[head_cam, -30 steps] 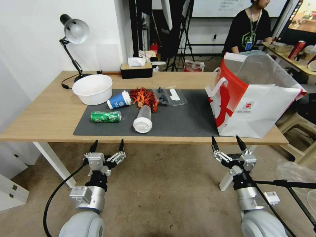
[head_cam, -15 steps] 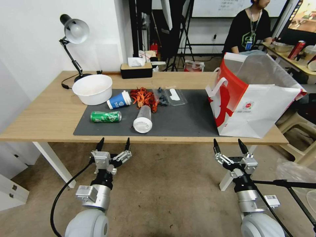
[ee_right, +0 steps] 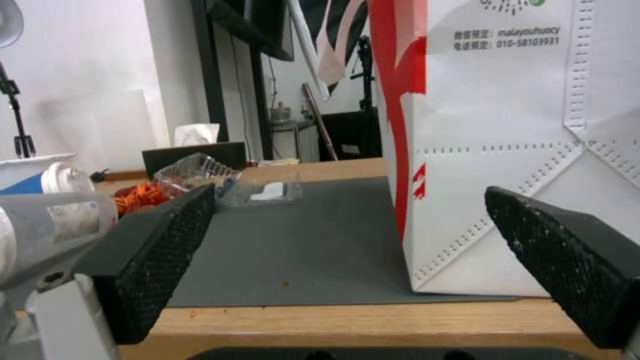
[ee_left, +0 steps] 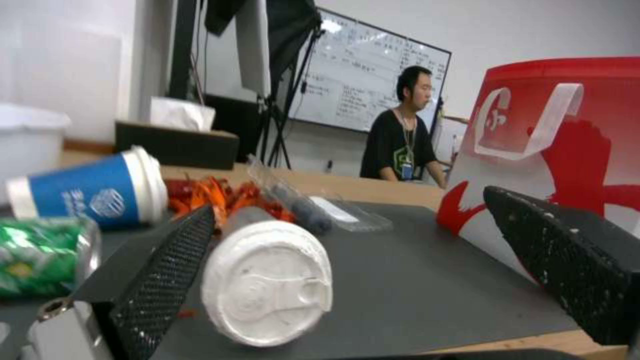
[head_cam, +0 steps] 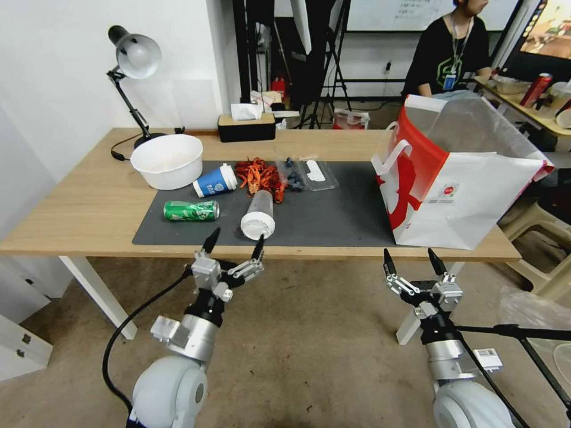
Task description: Pick up the trash from the table and place it into the takeout bag.
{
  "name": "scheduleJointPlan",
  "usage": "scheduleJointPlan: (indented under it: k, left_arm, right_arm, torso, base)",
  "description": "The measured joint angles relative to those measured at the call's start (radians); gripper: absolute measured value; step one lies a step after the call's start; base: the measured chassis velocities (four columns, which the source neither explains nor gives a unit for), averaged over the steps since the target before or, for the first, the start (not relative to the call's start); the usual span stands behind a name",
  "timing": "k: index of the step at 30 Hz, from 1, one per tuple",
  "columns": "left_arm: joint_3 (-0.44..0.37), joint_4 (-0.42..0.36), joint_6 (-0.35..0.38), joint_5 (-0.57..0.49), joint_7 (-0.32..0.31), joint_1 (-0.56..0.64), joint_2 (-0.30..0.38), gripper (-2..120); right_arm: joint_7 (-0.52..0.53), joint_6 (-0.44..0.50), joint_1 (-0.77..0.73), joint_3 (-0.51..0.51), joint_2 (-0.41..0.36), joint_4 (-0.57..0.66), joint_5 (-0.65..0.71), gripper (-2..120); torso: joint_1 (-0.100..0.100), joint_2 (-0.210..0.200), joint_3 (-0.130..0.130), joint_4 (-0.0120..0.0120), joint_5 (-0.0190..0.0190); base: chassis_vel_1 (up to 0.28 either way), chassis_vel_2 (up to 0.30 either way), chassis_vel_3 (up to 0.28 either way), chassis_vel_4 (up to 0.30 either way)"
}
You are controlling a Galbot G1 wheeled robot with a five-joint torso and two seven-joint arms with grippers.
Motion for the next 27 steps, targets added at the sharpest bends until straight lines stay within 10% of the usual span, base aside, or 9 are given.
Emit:
scheduleJointPlan:
  k: [27]
  left_arm:
    - [0.096,0.127,0.313,-0.175,-0.300,-0.265,0.074,100]
  right_arm:
    - [0.006,-0.004,-0.008,-0.001,0.032,-0.007,-0.043,100]
  torso:
    - [0.000,0.000,0.000,0.0000,0.0001]
  base:
    - [0.000,0.000,0.000,0.000]
